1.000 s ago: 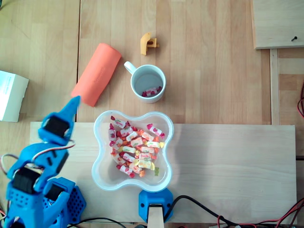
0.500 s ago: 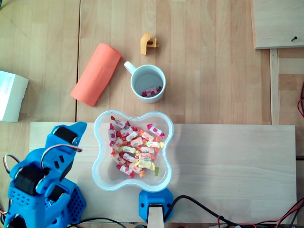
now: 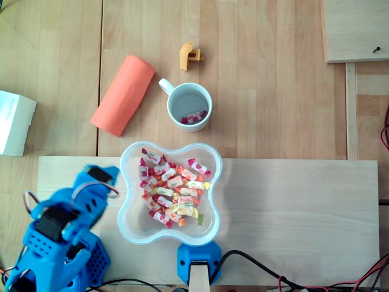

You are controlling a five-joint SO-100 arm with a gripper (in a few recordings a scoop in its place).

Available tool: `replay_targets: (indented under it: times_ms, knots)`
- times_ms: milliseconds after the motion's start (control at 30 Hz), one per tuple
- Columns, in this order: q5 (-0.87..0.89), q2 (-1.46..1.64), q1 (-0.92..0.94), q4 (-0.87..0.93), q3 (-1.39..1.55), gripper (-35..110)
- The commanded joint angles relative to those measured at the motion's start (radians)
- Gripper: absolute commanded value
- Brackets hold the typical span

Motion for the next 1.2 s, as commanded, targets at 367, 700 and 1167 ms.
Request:
replay_targets:
  times_ms: [367, 700, 1167]
  knots:
    - [-0.644, 0.002, 0.460, 0.012, 0.198, -2]
    - [-0.644, 0.005, 0.505, -0.005, 0.331, -2]
    - [-0.606, 0.002, 0.495, -0.008, 0.341, -2]
